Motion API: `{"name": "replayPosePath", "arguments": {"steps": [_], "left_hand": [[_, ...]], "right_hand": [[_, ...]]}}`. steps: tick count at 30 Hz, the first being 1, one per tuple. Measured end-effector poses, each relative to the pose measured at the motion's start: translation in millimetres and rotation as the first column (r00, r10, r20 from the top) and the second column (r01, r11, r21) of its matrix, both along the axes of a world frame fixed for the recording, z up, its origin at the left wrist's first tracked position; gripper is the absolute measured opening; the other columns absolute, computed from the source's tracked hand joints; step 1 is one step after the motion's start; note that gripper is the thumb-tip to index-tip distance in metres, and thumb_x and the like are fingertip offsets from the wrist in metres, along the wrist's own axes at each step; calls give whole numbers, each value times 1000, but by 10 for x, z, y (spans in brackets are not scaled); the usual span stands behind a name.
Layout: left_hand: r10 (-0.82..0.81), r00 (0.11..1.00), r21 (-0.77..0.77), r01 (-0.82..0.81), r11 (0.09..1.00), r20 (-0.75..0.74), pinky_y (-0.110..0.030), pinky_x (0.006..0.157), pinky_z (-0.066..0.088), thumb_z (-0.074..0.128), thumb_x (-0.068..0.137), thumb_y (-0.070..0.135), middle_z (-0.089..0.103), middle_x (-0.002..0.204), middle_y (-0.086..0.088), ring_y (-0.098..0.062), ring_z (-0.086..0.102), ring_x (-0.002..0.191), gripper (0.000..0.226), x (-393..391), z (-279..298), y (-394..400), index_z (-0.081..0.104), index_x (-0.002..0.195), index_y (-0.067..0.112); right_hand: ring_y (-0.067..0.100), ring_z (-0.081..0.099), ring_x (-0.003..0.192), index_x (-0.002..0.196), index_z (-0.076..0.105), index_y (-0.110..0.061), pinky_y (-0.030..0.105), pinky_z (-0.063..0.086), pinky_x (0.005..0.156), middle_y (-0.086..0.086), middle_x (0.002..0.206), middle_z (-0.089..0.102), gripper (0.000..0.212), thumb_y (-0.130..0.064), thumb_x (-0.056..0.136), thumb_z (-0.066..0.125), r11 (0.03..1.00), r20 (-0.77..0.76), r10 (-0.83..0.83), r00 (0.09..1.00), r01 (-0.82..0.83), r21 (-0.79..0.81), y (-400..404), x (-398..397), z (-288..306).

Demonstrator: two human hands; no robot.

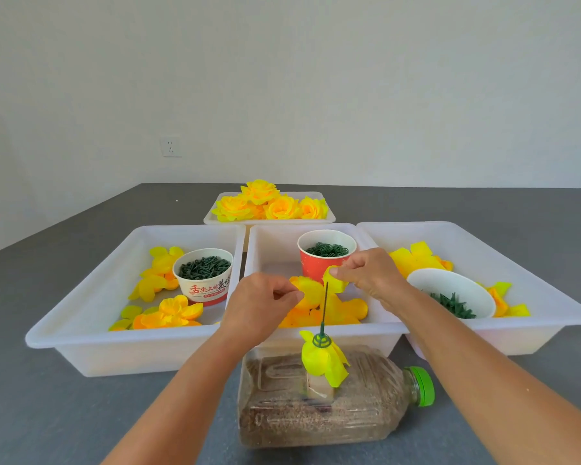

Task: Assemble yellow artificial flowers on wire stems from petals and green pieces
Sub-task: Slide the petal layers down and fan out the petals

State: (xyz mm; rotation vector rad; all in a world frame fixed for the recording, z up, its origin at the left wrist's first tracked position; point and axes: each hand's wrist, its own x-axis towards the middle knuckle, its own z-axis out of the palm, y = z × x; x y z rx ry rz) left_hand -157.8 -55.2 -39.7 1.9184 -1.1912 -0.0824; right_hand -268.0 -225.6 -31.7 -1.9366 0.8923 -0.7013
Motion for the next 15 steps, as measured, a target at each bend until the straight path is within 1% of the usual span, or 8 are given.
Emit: {"name": "replayPosePath", "arguments": {"steps": [3, 5, 6, 8, 9, 11, 13, 15], "left_hand": [[-2, 1000, -23, 2, 1000, -16, -31, 60, 47, 65, 85, 26, 68, 65, 0, -14, 61, 63, 15, 14, -10, -2, 73, 76, 17], [5, 999, -56, -8, 998, -54, -26, 54, 42, 63, 87, 28, 62, 58, 5, -7, 54, 54, 18, 15, 1, -6, 71, 74, 18], [2, 995, -83, -11, 996, -98, -25, 56, 43, 62, 88, 29, 61, 60, 7, -4, 55, 57, 16, 14, 21, -12, 71, 78, 20], [-28, 971, -158, -11, 987, -239, -27, 69, 49, 62, 85, 37, 67, 76, 6, -9, 63, 75, 19, 0, 91, -21, 70, 91, 20], [-54, 945, -196, -10, 981, -321, -26, 72, 51, 62, 80, 45, 68, 82, 7, -9, 64, 80, 27, -15, 138, -18, 69, 94, 22], [-112, 872, -238, -5, 971, -476, -22, 68, 49, 60, 67, 56, 70, 86, 6, -5, 65, 79, 43, -51, 231, -12, 67, 94, 22], [-138, 797, -217, 8, 976, -589, -21, 66, 47, 64, 67, 52, 72, 90, 0, -8, 66, 79, 46, -84, 292, -27, 68, 98, 18], [-135, 747, -193, 9, 981, -651, -22, 67, 46, 70, 74, 39, 71, 94, -4, -11, 66, 82, 38, -113, 315, -42, 67, 103, 14]], "right_hand": [[12, 53, 54, 74, 65, -2, 12, 42, 44, 5, 62, 59, 16, -14, 81, 72, 998, 159, -1, 987, -8, 61, 38, -41, 29], [11, 56, 51, 76, 63, -1, 12, 43, 42, 5, 61, 59, 15, -13, 84, 68, 998, 226, 2, 974, -18, 68, 63, -78, 69], [9, 56, 49, 74, 62, -4, 12, 43, 43, 3, 60, 58, 15, -12, 85, 67, 997, 256, 9, 967, -27, 68, 76, -97, 90], [4, 55, 42, 69, 61, -7, 14, 44, 42, 3, 56, 57, 18, -11, 85, 66, 995, 328, 22, 944, -54, 87, 120, -127, 141], [4, 54, 41, 69, 61, -7, 14, 44, 42, 3, 54, 57, 18, -10, 85, 66, 993, 356, 29, 934, -67, 95, 150, -140, 173], [5, 53, 40, 69, 61, -7, 16, 45, 42, 0, 50, 59, 17, -11, 84, 67, 990, 402, 54, 914, -101, 97, 210, -154, 238], [6, 53, 42, 69, 62, -8, 19, 47, 45, -3, 50, 60, 16, -11, 83, 68, 988, 429, 86, 899, -131, 76, 273, -160, 303], [10, 53, 48, 69, 64, -9, 26, 47, 53, -1, 54, 62, 15, -13, 83, 68, 988, 431, 113, 895, -146, 46, 337, -167, 356]]}}
